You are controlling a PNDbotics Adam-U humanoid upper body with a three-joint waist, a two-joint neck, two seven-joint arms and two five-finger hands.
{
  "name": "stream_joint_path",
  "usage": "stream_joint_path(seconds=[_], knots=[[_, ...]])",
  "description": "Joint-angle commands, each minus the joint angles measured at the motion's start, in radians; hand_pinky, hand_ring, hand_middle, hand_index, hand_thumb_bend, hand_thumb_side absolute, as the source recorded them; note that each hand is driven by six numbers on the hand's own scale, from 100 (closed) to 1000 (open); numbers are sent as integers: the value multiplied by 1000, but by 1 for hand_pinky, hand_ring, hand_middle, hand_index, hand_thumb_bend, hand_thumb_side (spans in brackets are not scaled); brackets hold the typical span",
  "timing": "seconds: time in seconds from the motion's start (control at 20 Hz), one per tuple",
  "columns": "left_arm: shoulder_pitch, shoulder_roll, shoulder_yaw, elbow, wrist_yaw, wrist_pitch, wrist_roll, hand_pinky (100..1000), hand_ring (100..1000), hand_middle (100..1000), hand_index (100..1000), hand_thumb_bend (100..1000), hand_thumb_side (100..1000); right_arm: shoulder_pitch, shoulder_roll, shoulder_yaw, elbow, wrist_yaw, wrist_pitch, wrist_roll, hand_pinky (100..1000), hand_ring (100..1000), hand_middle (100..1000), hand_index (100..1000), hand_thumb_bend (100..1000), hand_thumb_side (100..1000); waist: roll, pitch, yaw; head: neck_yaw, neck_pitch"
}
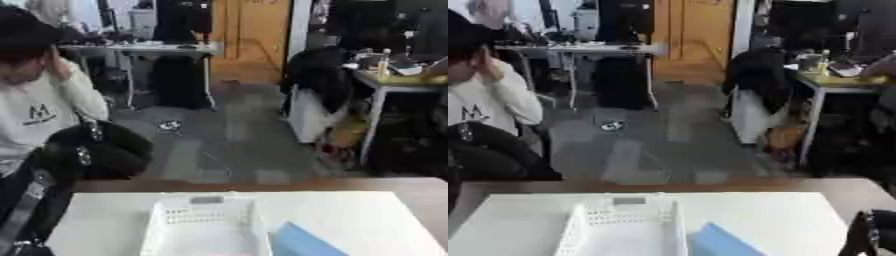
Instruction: Pick up objects on the table and place them in the box.
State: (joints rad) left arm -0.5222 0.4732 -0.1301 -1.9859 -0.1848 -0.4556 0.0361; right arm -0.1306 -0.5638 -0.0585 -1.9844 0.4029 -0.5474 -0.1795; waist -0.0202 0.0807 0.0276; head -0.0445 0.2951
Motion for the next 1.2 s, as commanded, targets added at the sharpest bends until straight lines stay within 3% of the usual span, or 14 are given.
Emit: stream_joint_path(seconds=[0.05, 0.35, 0.5, 0.55, 0.6, 0.7, 0.75, 0.8, 0.85, 0.9, 1.2], knots=[[-18, 23, 1, -14, 7, -2, -5, 399, 546, 646, 675, 1000, 842, -12, -27, -11, -16, -12, -5, 10, 128, 320, 338, 413, 296, 424, 0, -11, -1, 1, 0], [-19, 24, 1, -14, 5, 3, -13, 399, 547, 648, 679, 1000, 831, -11, -27, -15, -16, -12, -11, 22, 132, 325, 340, 418, 318, 433, 0, -11, -1, 0, -9], [-19, 23, 6, -14, -2, 5, -10, 403, 550, 651, 680, 1000, 827, -10, -26, -21, -16, -9, -3, 24, 146, 343, 367, 442, 230, 439, 0, -11, -1, -4, -4], [-19, 23, 9, -14, -6, 8, -6, 403, 550, 651, 680, 1000, 827, -9, -25, -29, -16, -9, 7, 18, 145, 342, 365, 440, 239, 439, 0, -11, -1, -9, 2], [-19, 22, 12, -14, -10, 10, -2, 405, 550, 651, 680, 980, 841, -7, -23, -39, -16, -6, 22, 8, 152, 347, 395, 474, 223, 489, 0, -12, -1, -18, 11], [-20, 21, 17, -14, -15, 19, 10, 407, 551, 651, 681, 973, 842, 1, -16, -68, -16, -17, 82, -34, 164, 359, 443, 515, 182, 533, -1, -13, 0, -63, 59], [-20, 21, 18, -14, -18, 24, 15, 406, 551, 651, 680, 974, 842, 4, -14, -81, -16, -23, 117, -58, 160, 354, 427, 503, 232, 529, -1, -14, 1, -84, 86], [-20, 20, 19, -14, -21, 28, 19, 408, 551, 653, 683, 963, 840, 7, -13, -91, -16, -26, 148, -78, 176, 381, 482, 549, 250, 571, -1, -15, 2, -105, 115], [-20, 20, 20, -14, -25, 34, 23, 408, 551, 653, 683, 963, 840, 9, -12, -100, -16, -28, 182, -95, 176, 381, 482, 549, 250, 571, -2, -16, 3, -119, 139], [-20, 19, 22, -14, -29, 41, 26, 408, 551, 654, 684, 913, 830, 12, -11, -107, -16, -28, 211, -105, 187, 413, 525, 586, 251, 595, -2, -17, 4, -129, 161], [-9, 16, 34, -14, -50, 74, 39, 403, 548, 653, 684, 867, 814, 17, -23, -123, -16, 13, 357, -99, 210, 496, 620, 648, 255, 655, 1, -21, 12, -135, 224]])
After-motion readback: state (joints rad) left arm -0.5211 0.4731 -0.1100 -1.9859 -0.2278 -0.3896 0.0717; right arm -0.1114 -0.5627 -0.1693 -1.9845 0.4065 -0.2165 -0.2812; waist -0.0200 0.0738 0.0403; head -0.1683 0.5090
